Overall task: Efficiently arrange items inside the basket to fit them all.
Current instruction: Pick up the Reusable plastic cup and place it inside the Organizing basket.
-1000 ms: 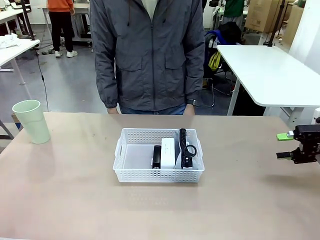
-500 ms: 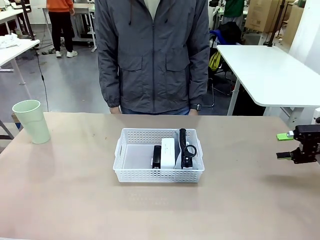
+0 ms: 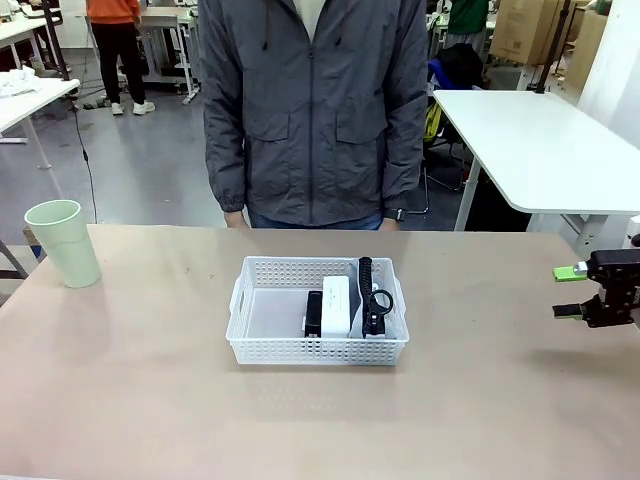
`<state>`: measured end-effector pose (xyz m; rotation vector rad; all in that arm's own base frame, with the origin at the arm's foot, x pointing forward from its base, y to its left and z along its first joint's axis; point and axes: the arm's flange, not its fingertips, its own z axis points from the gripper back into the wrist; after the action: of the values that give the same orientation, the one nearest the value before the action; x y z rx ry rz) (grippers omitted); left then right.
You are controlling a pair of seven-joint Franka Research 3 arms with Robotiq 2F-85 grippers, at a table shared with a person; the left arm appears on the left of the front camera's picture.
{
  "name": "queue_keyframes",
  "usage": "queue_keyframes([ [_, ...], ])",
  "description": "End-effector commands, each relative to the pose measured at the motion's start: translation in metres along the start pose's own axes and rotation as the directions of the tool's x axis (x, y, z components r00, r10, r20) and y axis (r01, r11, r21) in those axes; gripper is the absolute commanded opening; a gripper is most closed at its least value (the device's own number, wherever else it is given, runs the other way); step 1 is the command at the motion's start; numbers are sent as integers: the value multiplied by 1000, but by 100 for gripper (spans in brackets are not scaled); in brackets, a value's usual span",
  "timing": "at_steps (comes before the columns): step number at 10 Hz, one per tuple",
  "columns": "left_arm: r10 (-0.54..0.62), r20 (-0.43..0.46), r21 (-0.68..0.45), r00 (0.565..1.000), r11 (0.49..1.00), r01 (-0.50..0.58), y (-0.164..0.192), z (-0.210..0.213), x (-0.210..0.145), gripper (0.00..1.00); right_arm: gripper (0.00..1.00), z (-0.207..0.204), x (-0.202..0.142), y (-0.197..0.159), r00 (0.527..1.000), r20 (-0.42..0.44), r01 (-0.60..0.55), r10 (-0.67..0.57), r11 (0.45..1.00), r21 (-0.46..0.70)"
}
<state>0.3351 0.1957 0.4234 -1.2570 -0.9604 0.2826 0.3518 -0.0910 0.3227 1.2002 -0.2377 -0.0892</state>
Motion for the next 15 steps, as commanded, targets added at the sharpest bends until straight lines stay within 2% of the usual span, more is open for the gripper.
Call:
queue_keyframes([
  [1,-344,-99,-33,934,939,343,-7,-9,7,100,100,3,-2,2,1000,-14,8,-8,1000,0],
  [2,-511,-172,-40,842,858,513,0,-8,4,100,100,3,-2,2,1000,-14,8,-8,1000,0],
  [4,-648,-287,-104,705,753,650,10,2,-3,100,100,3,-2,2,1000,-14,8,-8,1000,0],
  [5,-643,-321,-54,696,746,664,12,12,-2,100,100,3,-2,2,1000,-14,8,-8,1000,0],
  [7,-611,-421,-58,671,756,652,20,27,-7,100,100,3,-2,2,1000,-14,8,-8,1000,0],
  [8,-578,-425,-41,697,781,623,27,32,-3,100,100,3,-2,2,1000,-14,8,-8,1000,0],
  [9,-504,-365,51,783,829,558,30,36,8,100,100,3,-2,2,1000,-14,8,-8,1000,0],
  [10,-609,-412,-52,678,758,650,23,28,-8,100,100,3,-2,2,1000,-14,8,-8,1000,0],
  [12,-609,-412,-52,678,758,650,23,28,-8,100,100,3,-2,2,1000,-14,8,-8,1000,0],
  [13,-576,-410,-22,708,782,623,29,32,-5,100,100,3,-2,2,1000,-14,8,-8,1000,0],
  [14,-639,-447,-99,626,731,675,42,34,5,100,100,3,-2,2,1000,-14,8,-8,1000,0],
  [15,-716,-477,-227,510,661,715,54,37,10,100,100,3,-2,2,1000,-14,8,-8,1000,0],
])
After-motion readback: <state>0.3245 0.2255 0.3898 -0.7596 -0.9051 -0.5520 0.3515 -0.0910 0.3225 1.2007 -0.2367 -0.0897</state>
